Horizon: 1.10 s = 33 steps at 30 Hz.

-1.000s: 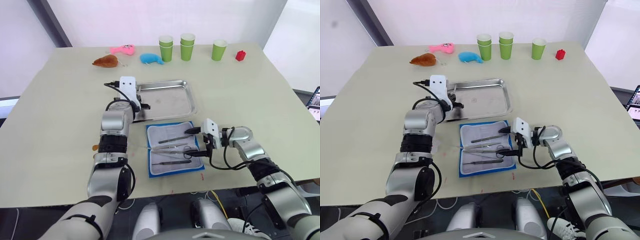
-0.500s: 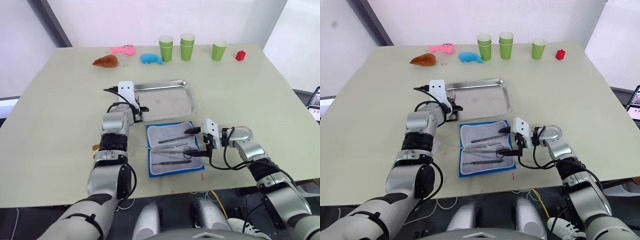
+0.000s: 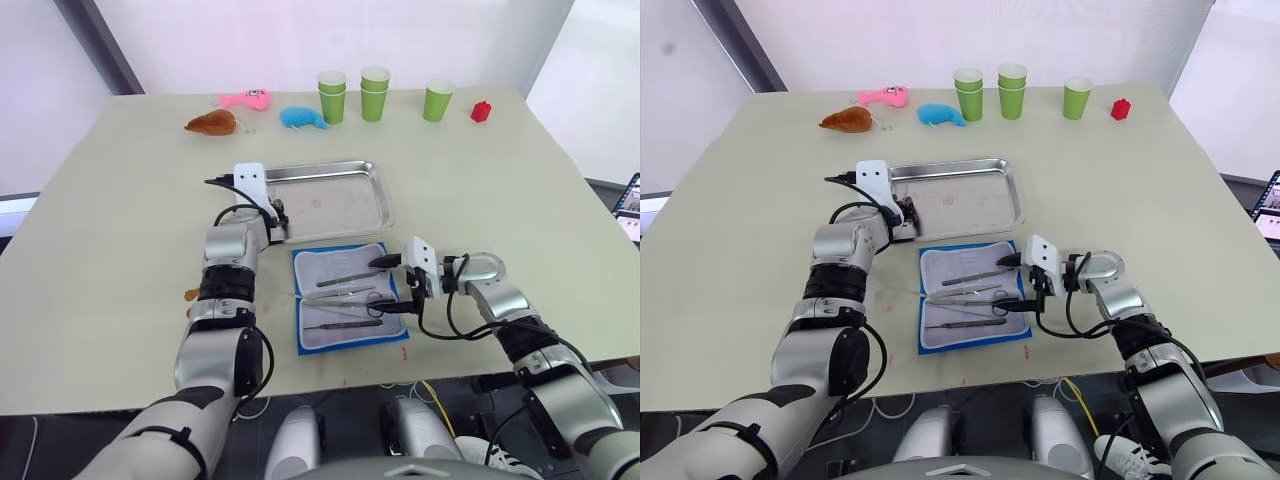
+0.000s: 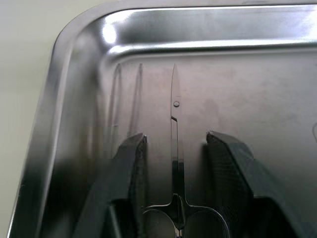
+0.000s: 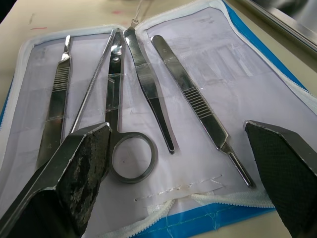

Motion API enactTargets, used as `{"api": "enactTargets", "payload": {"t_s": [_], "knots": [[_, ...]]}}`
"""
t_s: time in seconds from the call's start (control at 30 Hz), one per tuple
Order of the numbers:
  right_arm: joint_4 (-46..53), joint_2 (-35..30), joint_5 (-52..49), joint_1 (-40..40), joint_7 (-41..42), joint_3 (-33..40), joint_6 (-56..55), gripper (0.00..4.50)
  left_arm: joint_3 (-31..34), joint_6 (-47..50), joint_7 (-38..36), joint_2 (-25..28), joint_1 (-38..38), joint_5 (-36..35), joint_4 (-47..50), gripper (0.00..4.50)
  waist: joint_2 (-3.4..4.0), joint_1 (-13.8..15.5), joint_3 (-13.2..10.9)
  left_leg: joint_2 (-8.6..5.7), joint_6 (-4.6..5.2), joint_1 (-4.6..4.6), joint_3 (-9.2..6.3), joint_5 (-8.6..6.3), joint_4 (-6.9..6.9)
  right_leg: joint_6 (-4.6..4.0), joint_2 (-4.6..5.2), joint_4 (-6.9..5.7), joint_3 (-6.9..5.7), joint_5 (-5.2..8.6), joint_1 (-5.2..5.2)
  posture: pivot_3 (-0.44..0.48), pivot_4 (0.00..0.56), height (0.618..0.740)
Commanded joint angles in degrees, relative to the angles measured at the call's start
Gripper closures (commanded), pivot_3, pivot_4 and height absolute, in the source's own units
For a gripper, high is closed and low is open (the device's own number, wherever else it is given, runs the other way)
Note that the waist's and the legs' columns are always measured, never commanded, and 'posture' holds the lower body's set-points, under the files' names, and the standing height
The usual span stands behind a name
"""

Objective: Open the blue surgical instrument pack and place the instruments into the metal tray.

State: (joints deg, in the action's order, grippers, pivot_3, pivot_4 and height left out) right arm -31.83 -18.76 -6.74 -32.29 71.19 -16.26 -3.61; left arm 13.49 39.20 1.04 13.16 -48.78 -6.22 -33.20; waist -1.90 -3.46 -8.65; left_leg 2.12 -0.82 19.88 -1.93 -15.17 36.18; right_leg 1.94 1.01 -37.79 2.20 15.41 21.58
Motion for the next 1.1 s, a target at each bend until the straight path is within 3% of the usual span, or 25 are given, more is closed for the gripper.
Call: {"api": "enactTargets", "payload": {"t_s": [0.03, 0.27, 0.43, 0.63, 0.97, 1.0, 1.07, 1.1], "knots": [[-6.8, -0.2, 6.4, 4.1, -1.5, -5.3, 3.6, 0.0, 0.2, -0.1, 0.3, 0.2, -1.0, -0.6, 2.1, 2.7, 0.0, 0.0, 0.0, 0.0, 0.0, 0.0, 0.0, 0.0, 0.0, 0.0, 0.0, 0.0, 0.0, 0.0, 0.0, 0.0, 0.15, 0.74], [-7.2, -0.1, 6.5, 3.9, -1.6, -5.3, 3.4, 0.0, -1.1, 0.0, -1.8, -0.1, -0.3, -1.8, 8.0, 2.7, 0.0, 0.0, 0.0, 0.0, -0.06, 0.01, -0.02, 0.03, 0.0, 0.0, 0.0, 0.0, -0.01, 0.0, 0.0, 0.0, 0.15, 0.74], [-7.3, 0.0, 6.4, 3.8, -1.7, -5.3, 3.4, 0.0, -5.2, -7.8, -11.5, 1.5, 3.5, -1.9, 13.7, 2.7, 0.02, -0.1, 0.0, 0.0, -0.26, -0.01, -0.01, 0.09, -0.03, 0.0, 0.0, -0.01, -0.01, 0.0, 0.0, 0.0, 0.15, 0.74], [-7.3, 0.2, 6.4, 3.9, -1.8, -5.3, 3.4, 0.0, -6.9, -9.8, -22.6, 6.0, 8.2, -4.6, 20.1, 2.7, 0.02, -0.4, 0.0, 0.02, -0.29, -0.01, -0.02, 0.09, -0.04, -0.01, -0.03, -0.03, -0.01, 0.0, 0.01, 0.0, 0.15, 0.74], [-7.6, 0.5, 6.3, 3.7, -1.7, -5.5, 3.1, 0.0, -6.8, -7.2, -54.9, 22.7, 23.5, -19.3, 37.6, 2.7, 0.09, -0.7, -0.1, 0.08, -0.27, -0.05, 0.04, 0.09, -0.16, -0.06, -0.04, 0.01, 0.1, 0.03, 0.07, 0.0, 0.15, 0.74], [-7.7, 0.5, 6.3, 3.6, -1.7, -5.5, 3.1, 0.0, -6.5, -6.9, -56.4, 24.0, 24.4, -20.3, 38.2, 2.16, 0.13, -0.7, -0.1, 0.09, -0.27, -0.07, 0.04, 0.09, -0.18, -0.07, -0.04, 0.0, 0.1, 0.04, 0.07, 0.0, 0.15, 0.74], [-7.7, 0.5, 6.3, 3.6, -1.6, -5.5, 3.1, 0.0, -6.3, -7.1, -58.9, 26.4, 25.6, -21.3, 38.7, 1.57, 0.23, -0.5, -0.2, 0.09, -0.25, -0.06, -0.02, 0.09, -0.19, -0.15, -0.04, 0.01, 0.09, 0.09, 0.08, 0.0, 0.15, 0.74], [-7.7, 0.5, 6.3, 3.5, -1.6, -5.5, 3.1, 0.0, -6.0, -8.2, -62.3, 28.9, 26.9, -21.9, 39.1, 0.92, 0.24, -0.5, -0.2, 0.1, -0.25, -0.05, -0.05, 0.09, -0.18, -0.25, -0.04, 0.02, 0.1, 0.15, 0.09, 0.0, 0.15, 0.74]]}}
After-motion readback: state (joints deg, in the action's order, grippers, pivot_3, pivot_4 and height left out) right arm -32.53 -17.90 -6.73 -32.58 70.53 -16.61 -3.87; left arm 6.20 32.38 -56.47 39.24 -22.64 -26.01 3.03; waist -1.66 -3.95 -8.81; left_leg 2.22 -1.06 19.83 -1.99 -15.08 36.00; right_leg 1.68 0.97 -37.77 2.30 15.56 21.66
